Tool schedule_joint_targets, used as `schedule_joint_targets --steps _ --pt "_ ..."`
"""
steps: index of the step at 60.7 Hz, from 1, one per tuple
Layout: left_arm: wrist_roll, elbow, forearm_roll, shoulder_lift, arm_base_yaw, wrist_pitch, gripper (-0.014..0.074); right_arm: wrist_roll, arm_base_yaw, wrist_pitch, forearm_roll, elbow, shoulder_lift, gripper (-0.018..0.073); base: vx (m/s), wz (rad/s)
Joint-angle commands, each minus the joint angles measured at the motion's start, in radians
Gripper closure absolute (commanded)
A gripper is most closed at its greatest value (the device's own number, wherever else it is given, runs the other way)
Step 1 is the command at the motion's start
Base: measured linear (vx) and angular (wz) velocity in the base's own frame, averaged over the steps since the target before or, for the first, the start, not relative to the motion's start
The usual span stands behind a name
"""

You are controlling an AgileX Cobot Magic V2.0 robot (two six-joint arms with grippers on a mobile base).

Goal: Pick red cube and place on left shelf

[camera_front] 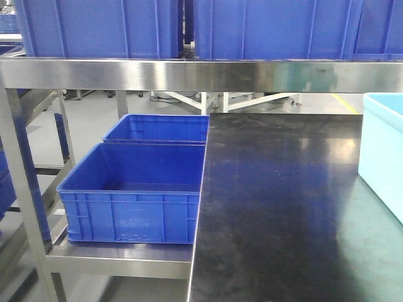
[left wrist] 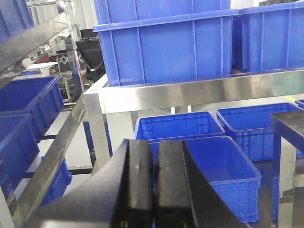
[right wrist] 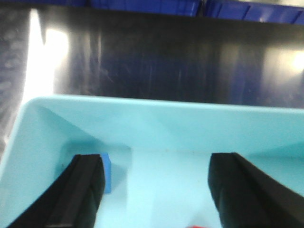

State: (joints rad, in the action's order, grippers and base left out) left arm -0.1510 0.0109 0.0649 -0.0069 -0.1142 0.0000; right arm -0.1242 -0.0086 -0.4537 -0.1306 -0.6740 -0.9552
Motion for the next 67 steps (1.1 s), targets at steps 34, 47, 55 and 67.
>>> schedule_joint_targets --steps 34,47,55,67 --pt "-0.002 0.022 0.002 0.008 -0.006 -0.084 0.0491 0.005 -0.168 -0.074 -0.053 -0.036 0.002 -0.0012 0.0 0.0" --pt "-0.002 0.022 0.002 0.008 -0.006 -0.084 0.0491 0.005 -0.182 -0.085 -0.053 -0.025 -0.044 -0.0012 0.02 0.1" --pt "-0.002 0.022 0.002 0.008 -0.006 -0.084 0.0491 0.005 -0.183 -0.122 -0.053 -0.025 -0.079 -0.0012 0.0 0.0" --pt "-0.002 0.022 0.002 0.008 -0.006 -0.084 0.0491 0.005 -0.213 -0.13 -0.053 -0.025 -0.12 -0.0012 0.0 0.0"
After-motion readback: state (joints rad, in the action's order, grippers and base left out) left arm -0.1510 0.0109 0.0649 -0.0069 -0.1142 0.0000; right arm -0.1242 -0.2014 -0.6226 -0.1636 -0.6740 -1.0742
